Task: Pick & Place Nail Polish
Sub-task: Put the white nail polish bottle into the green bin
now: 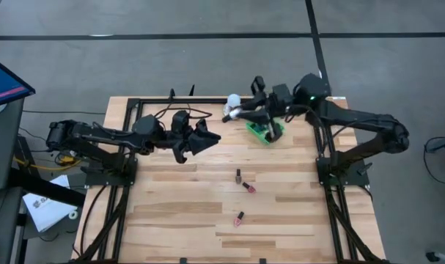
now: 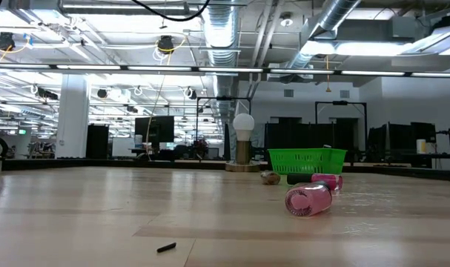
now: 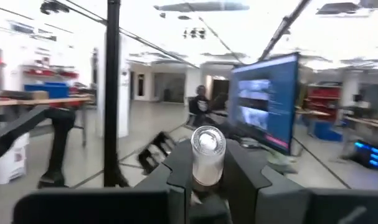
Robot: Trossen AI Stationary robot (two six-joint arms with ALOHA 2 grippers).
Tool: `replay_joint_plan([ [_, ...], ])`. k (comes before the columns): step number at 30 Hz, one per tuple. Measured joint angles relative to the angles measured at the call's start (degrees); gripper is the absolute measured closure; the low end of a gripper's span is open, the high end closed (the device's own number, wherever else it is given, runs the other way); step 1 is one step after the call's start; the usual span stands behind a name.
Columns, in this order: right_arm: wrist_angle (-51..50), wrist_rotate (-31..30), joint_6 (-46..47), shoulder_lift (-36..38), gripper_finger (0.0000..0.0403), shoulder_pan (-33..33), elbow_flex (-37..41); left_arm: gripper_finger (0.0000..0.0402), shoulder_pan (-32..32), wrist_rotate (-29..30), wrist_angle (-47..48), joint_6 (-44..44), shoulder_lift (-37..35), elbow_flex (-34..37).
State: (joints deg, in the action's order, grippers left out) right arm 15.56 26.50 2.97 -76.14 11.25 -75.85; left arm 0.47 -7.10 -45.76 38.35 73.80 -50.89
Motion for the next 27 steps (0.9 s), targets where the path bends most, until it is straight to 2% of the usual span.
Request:
replay_joint_plan([
  [7, -11.3, -10.48, -4.88, 5.75, 0.0352, 4.49, 0.21, 0.0281, 0.26, 0.72, -0.15, 0.11, 0.0, 0.0],
  [15, -30.36, -22.9, -4.95, 10.78, 0.0352, 9.01, 0.15, 0.0284, 1.22, 0.88, -0.13, 2.64, 0.02, 0.0],
  [21, -45.78, -28.63, 3.41, 8.92, 0.0352, 13.26, 0.13, 0.0284, 1.24, 0.89, -0.13, 2.54, 0.04, 0.02],
  [27, -55.76, -29.62, 5.05, 2.96, 0.0352, 14.8, 0.18, 0.0282, 1.22, 0.88, -0.13, 2.49, 0.07, 0.03],
])
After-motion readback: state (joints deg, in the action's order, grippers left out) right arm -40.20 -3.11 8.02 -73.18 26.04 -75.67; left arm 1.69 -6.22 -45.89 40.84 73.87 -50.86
